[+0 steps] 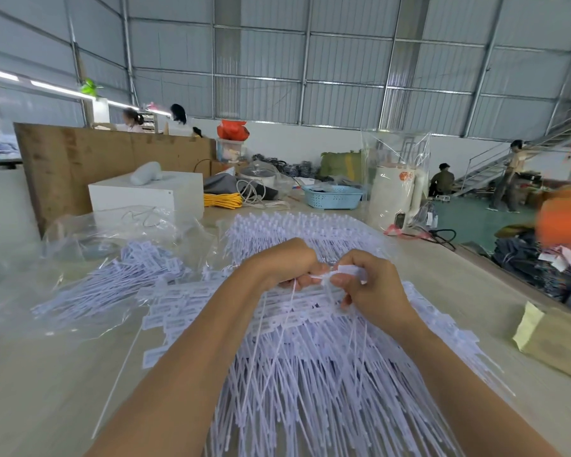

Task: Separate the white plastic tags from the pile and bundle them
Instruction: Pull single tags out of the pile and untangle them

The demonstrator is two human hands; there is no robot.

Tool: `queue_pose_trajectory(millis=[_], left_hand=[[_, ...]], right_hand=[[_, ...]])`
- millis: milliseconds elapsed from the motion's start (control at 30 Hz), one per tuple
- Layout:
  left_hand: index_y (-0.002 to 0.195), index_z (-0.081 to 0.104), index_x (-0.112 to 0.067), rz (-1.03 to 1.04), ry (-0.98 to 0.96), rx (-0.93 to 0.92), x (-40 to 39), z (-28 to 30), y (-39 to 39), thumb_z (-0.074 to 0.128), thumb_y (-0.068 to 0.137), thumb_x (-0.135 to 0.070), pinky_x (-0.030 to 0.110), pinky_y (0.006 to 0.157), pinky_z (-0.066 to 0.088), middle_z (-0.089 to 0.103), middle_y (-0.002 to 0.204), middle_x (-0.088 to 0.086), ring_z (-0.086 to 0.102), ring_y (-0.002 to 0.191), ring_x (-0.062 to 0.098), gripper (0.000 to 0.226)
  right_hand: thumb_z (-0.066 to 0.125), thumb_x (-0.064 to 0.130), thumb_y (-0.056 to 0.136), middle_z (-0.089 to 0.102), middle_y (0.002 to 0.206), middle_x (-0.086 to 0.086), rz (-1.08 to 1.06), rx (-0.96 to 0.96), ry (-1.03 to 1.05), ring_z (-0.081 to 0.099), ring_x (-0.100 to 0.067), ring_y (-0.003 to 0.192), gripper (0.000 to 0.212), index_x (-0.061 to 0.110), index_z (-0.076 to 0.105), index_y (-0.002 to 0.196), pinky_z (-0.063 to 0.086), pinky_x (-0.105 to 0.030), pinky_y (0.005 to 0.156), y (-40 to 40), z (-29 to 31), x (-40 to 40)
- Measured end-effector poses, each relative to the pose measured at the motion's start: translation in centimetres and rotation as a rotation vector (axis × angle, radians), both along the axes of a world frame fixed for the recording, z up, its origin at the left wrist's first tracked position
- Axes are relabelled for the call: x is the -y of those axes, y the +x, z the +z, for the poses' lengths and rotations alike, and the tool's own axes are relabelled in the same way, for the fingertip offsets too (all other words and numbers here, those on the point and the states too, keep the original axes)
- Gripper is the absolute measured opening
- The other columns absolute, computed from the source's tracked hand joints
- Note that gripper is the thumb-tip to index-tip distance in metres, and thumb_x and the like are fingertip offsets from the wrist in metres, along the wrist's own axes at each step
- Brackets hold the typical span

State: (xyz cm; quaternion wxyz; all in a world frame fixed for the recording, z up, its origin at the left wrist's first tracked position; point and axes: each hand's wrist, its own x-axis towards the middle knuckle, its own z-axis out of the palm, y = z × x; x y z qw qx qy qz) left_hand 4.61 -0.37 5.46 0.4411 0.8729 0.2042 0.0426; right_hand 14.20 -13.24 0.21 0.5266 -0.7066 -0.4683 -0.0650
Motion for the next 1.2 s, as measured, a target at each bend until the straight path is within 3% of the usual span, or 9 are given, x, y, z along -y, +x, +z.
queue_pose_trajectory(millis=[67, 300, 433, 567, 700, 800, 1000, 1067, 1200], left_hand=[[0.057, 0.047, -0.008, -0.021, -0.049, -0.011, -0.1, 0.3, -0.2, 0.055, 0.093, -0.014, 0.018, 0.042, 0.024, 0.040, 0.039, -0.002, 0.032, 0.035, 0.011, 0.038], [0.052, 0.048, -0.002, -0.090, 0.073, 0.094, -0.1, 0.9, -0.4, 0.045, 0.093, -0.002, 0.015, 0.044, 0.038, 0.055, 0.054, 0.007, 0.048, 0.046, 0.013, 0.041], [0.073, 0.061, 0.007, -0.099, 0.095, 0.038, -0.3, 0.8, -0.4, 0.039, 0.088, 0.005, 0.027, 0.060, 0.046, 0.061, 0.068, 0.015, 0.056, 0.055, 0.018, 0.026], [0.098, 0.064, -0.004, -0.147, 0.224, -0.130, -0.6, 0.6, -0.5, 0.038, 0.086, 0.007, 0.028, 0.064, 0.045, 0.062, 0.088, 0.012, 0.056, 0.071, 0.021, 0.031], [0.088, 0.063, -0.015, -0.216, 0.320, -0.188, -0.8, 0.3, -0.5, 0.046, 0.086, 0.007, 0.030, 0.072, 0.045, 0.057, 0.091, 0.007, 0.055, 0.075, 0.019, 0.027], [0.089, 0.064, -0.014, -0.238, 0.321, -0.174, -1.0, 0.4, -0.8, 0.054, 0.085, 0.004, 0.027, 0.070, 0.046, 0.061, 0.090, 0.009, 0.055, 0.072, 0.014, 0.020], [0.118, 0.051, -0.013, -0.190, 0.316, -0.130, -1.2, 0.6, -0.8, 0.064, 0.084, -0.004, 0.036, 0.093, 0.046, 0.067, 0.107, 0.013, 0.056, 0.085, 0.014, 0.038], [0.117, 0.053, -0.011, -0.179, 0.323, -0.120, -1.3, 0.6, -0.9, 0.067, 0.083, -0.007, 0.032, 0.089, 0.046, 0.067, 0.103, 0.010, 0.055, 0.089, 0.014, 0.037], [0.096, 0.066, 0.000, -0.162, 0.366, -0.130, -1.9, 0.8, -1.2, 0.067, 0.086, -0.019, 0.029, 0.075, 0.040, 0.056, 0.089, 0.006, 0.050, 0.085, 0.018, 0.021]], right_hand=[[0.065, -0.004, 0.082, 0.058, 0.072, 0.000, -0.120, 0.042, 0.037, 0.055, -0.001, 0.052, 0.017, 0.010, 0.060, 0.074, 0.040, -0.008, 0.052, 0.9, 0.0, 0.5], [0.051, 0.003, 0.093, 0.049, 0.069, -0.004, 0.051, -1.100, 0.727, 0.047, -0.005, 0.043, 0.015, 0.002, 0.052, 0.079, 0.041, -0.011, 0.042, 6.8, 1.4, 4.5], [0.052, 0.006, 0.086, 0.048, 0.059, -0.004, 0.279, -1.296, 0.698, 0.044, -0.004, 0.037, 0.007, 0.005, 0.047, 0.082, 0.040, -0.009, 0.039, 6.2, 1.1, 3.8], [0.057, 0.008, 0.077, 0.055, 0.064, -0.009, 0.402, -1.212, 0.335, 0.055, -0.010, 0.043, 0.021, -0.003, 0.050, 0.094, 0.049, -0.016, 0.041, 3.5, 1.3, 2.4], [0.062, 0.008, 0.086, 0.061, 0.075, -0.013, 0.226, -0.727, 0.021, 0.062, -0.016, 0.063, 0.012, -0.003, 0.060, 0.085, 0.052, -0.024, 0.059, 0.3, 0.3, -0.1], [0.064, 0.010, 0.087, 0.058, 0.083, -0.020, 0.234, -0.643, 0.044, 0.062, -0.028, 0.076, 0.017, -0.005, 0.057, 0.083, 0.054, -0.031, 0.068, -0.9, -0.4, -1.1], [0.064, 0.002, 0.086, 0.066, 0.083, -0.018, 0.317, -0.581, 0.095, 0.070, -0.025, 0.072, 0.008, -0.002, 0.057, 0.084, 0.058, -0.035, 0.061, -1.2, -1.4, -1.6], [0.066, 0.001, 0.084, 0.063, 0.084, -0.025, 0.262, -0.500, 0.086, 0.066, -0.029, 0.073, 0.010, -0.001, 0.056, 0.082, 0.058, -0.045, 0.068, -1.1, -1.4, -1.6], [0.066, -0.004, 0.081, 0.068, 0.069, -0.006, 0.300, -0.507, 0.159, 0.068, -0.021, 0.064, 0.011, -0.003, 0.056, 0.079, 0.058, -0.038, 0.063, -0.8, -1.3, -1.6]])
